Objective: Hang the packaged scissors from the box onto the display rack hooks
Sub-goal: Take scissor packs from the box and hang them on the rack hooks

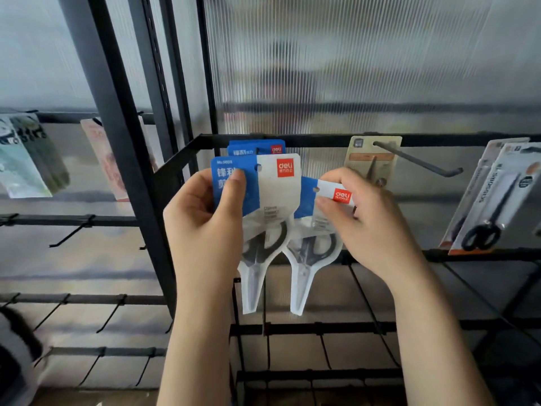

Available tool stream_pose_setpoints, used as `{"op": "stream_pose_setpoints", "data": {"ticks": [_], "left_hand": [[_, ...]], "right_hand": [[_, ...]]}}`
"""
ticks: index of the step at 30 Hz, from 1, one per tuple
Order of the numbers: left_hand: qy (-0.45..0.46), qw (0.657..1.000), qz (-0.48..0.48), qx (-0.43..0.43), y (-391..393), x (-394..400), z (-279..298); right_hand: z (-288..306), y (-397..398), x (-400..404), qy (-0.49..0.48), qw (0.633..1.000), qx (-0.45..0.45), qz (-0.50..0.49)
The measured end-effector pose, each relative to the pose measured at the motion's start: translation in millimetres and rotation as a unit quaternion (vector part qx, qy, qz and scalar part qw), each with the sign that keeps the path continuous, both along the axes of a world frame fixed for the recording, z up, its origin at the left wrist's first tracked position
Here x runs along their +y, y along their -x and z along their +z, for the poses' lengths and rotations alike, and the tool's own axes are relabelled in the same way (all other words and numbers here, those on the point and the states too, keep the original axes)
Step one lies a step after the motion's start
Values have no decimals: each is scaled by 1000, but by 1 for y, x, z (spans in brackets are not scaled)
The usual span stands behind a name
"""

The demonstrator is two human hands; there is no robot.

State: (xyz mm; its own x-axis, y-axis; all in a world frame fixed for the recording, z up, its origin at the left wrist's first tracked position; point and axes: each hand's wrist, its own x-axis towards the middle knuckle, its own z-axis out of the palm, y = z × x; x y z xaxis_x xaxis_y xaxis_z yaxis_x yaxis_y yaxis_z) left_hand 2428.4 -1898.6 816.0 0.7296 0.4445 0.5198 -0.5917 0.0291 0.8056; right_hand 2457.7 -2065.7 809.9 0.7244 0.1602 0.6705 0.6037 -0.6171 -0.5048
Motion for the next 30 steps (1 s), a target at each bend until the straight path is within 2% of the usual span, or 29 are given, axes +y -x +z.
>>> {"op": "stream_pose_setpoints", "data": {"ticks": [9, 21, 30], "left_hand": [[4, 1000, -14, 6, -8, 8, -4], [-72, 996, 5, 62, -64, 17, -6], [-111, 990, 8, 90, -90, 19, -1]], "right_hand": [[0, -5, 5, 14, 1000, 9, -19], [1, -7, 13, 31, 996, 47, -69], [1, -3, 14, 51, 992, 34, -114]]}}
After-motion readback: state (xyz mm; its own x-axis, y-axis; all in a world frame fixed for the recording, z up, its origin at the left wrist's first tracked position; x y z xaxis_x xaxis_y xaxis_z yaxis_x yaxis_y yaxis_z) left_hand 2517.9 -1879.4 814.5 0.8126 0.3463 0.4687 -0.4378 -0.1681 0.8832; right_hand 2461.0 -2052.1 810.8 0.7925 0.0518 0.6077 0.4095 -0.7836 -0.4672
